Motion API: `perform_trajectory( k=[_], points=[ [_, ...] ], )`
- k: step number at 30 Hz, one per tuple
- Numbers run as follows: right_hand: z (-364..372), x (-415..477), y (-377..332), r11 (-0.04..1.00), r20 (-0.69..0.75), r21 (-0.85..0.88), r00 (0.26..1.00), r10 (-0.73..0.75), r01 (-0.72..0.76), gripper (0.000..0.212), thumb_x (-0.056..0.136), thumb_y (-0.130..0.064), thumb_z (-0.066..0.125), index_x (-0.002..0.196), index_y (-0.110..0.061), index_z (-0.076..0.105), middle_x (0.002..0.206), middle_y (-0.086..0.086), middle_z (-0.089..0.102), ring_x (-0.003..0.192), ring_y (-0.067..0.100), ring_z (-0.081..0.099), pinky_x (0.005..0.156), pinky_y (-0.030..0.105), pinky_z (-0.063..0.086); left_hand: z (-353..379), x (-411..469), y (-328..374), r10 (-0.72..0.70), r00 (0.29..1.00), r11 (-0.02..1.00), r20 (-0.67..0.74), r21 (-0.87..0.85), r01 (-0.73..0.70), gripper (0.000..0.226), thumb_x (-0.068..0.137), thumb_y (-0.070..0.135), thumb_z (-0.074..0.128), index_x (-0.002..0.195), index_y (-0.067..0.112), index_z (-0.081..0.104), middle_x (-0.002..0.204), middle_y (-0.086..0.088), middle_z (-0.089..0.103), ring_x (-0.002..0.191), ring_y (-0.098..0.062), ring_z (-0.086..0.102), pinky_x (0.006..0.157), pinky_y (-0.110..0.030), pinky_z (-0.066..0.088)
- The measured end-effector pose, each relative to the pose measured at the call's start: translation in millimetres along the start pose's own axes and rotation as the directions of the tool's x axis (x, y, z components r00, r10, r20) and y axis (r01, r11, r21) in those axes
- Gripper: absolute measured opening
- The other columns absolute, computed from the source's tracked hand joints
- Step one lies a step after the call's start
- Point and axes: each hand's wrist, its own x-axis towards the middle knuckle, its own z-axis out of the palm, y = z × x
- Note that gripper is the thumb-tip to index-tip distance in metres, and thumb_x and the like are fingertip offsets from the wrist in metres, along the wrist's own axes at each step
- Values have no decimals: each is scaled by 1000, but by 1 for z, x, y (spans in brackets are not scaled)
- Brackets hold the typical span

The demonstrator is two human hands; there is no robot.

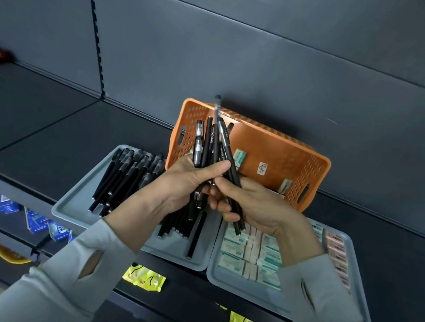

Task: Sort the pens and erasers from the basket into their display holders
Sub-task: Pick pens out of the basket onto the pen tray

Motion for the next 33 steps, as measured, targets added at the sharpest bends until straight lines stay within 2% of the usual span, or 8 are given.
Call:
perform_trajectory(
  k=[5,10,15,19,23,27,30,33],
  points=[
    [4,0,0,966,-2,-259,1000,27,-27,28,102,-34,47,97,-9,57,78,6,56,62,12,46,62,27,42,-7,0,-5,67,994,998,83,-6,-67,29,82,24,69,100,1,66,85,-14,70,60,-32,64,51,-35,54],
    [8,1,1,900,-102,-436,992,-68,17,11,100,-27,54,104,-18,56,85,4,60,67,16,57,73,39,49,-3,-1,-7,129,991,989,44,62,-132,23,74,27,74,91,13,74,95,-11,73,89,-31,69,77,-47,56],
    [1,-5,8,842,-162,-537,974,-160,49,51,90,-33,68,135,-25,45,126,3,61,114,15,60,101,43,49,2,2,-11,142,989,990,-32,9,-142,28,82,27,67,99,6,70,100,-9,72,100,-24,68,89,-37,53],
    [-6,-19,-12,884,-276,-457,929,-247,99,74,91,-25,68,150,-36,26,146,-14,39,129,0,44,105,21,40,2,8,-16,116,989,989,-96,-75,-124,22,87,19,64,104,7,68,103,-12,73,102,-29,68,94,-43,51],
    [8,-12,-46,548,-272,-823,742,-613,151,58,102,-18,43,154,-34,21,159,-11,24,144,1,23,119,30,24,6,12,-23,171,979,982,-111,105,-160,21,94,16,60,112,8,65,103,-6,73,101,-23,69,95,-43,52],
    [11,2,-59,333,-137,-933,723,-677,135,81,84,18,35,154,-23,28,160,-4,27,146,2,18,118,13,8,8,11,-24,208,977,932,-52,315,-182,20,95,18,59,115,18,63,107,5,70,100,-7,66,89,-26,53],
    [6,5,-51,353,-152,-928,747,-648,117,82,76,25,36,145,-18,46,152,1,42,143,6,30,118,17,18,6,11,-27,203,977,916,-68,366,-165,36,94,27,61,127,15,57,118,4,67,109,-8,62,97,-31,50],
    [5,3,-43,481,-208,-854,715,-667,199,66,87,17,37,141,-17,51,148,-7,44,136,-9,28,112,5,15,6,9,-26,219,974,914,-58,361,-184,33,95,24,60,125,12,58,116,1,68,108,-9,63,96,-30,51]
  ],
)
